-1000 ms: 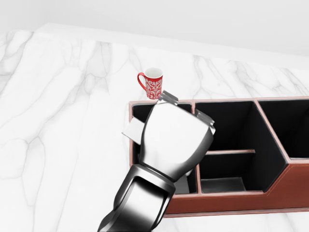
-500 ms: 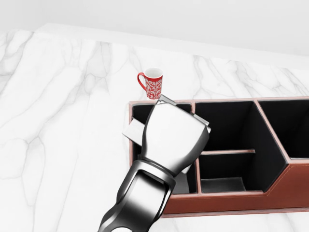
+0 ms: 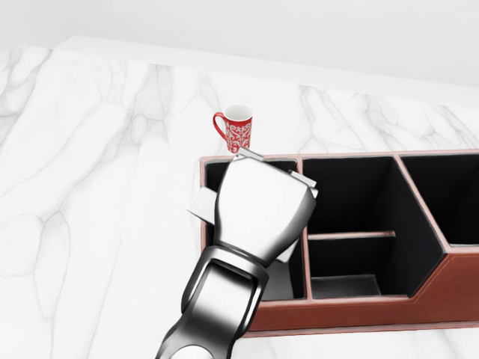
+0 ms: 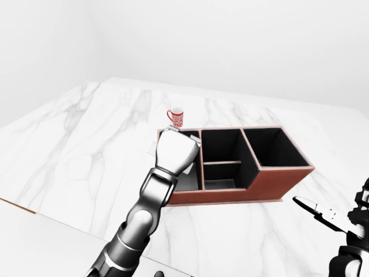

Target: Pick up the book and place it in the left compartment of the caddy.

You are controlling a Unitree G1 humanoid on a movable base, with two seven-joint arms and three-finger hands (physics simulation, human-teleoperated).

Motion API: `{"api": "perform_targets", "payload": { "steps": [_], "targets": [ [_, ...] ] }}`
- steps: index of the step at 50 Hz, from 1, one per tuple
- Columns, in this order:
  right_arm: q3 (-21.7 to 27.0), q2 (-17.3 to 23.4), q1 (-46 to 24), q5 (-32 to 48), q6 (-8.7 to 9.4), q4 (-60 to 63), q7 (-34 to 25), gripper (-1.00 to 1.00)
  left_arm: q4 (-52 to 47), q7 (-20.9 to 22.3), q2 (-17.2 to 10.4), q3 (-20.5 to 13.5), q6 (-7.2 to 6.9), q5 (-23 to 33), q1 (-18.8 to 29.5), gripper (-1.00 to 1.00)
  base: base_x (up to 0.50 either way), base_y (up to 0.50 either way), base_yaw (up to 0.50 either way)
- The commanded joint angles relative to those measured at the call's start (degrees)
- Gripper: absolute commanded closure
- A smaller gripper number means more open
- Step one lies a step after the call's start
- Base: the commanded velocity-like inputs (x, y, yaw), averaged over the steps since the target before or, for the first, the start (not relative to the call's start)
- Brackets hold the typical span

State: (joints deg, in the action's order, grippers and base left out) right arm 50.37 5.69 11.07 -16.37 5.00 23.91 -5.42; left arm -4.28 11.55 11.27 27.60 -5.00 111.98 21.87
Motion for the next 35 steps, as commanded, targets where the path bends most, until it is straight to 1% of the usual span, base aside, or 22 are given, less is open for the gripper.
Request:
{"api": "perform_targets", "payload": {
  "steps": [1,2,6,7,10,14,19,21,24,35],
  "targets": [
    [0.0,0.1,-0.1,0.1,0.0,-0.4,0.0,-1.0,0.8,-3.8,1.4,-1.4,0.0,1.0,0.2,1.0,0.0,0.0,0.0],
    [-0.1,0.1,-0.2,0.2,0.0,-0.6,0.0,-1.0,1.5,-3.8,1.0,-1.3,0.0,1.0,0.4,1.0,0.0,0.0,0.0],
    [-0.1,0.1,-0.1,0.1,0.0,-0.6,0.0,-1.0,2.3,-4.6,2.1,-2.4,0.0,1.0,0.1,1.0,0.0,0.0,0.0],
    [-0.2,0.1,-0.1,0.2,0.0,-0.8,0.0,-1.0,2.6,-4.5,1.8,-2.1,0.0,1.0,0.3,1.0,0.0,0.0,0.0],
    [-0.1,0.1,0.0,0.0,0.0,-0.3,0.2,-1.0,3.1,-4.6,2.2,-2.6,0.0,1.0,0.5,1.0,0.0,0.0,0.0],
    [-0.2,0.1,-0.1,0.1,0.0,-0.7,0.1,-1.0,4.4,-5.5,3.4,-4.1,0.0,1.0,0.7,1.0,0.0,0.0,0.0],
    [-0.2,0.2,0.0,0.0,0.0,-0.3,0.2,-1.0,6.1,-6.2,3.6,-4.4,0.0,1.0,1.0,1.0,0.0,0.0,0.0],
    [-0.1,0.1,0.0,0.0,0.0,-0.2,0.1,-1.0,7.7,-7.4,4.2,-5.7,0.0,1.0,1.3,1.0,0.0,0.0,0.0],
    [-0.2,0.2,-0.2,0.2,0.0,-0.6,0.1,-1.0,8.8,-8.0,4.7,-6.4,0.0,1.0,1.4,1.0,0.0,0.0,0.0],
    [-0.1,0.2,-0.1,0.1,0.0,-0.6,0.1,-1.0,13.8,-10.5,5.2,-8.3,0.0,-0.7,2.7,1.0,0.0,0.0,0.0]
  ]
}}
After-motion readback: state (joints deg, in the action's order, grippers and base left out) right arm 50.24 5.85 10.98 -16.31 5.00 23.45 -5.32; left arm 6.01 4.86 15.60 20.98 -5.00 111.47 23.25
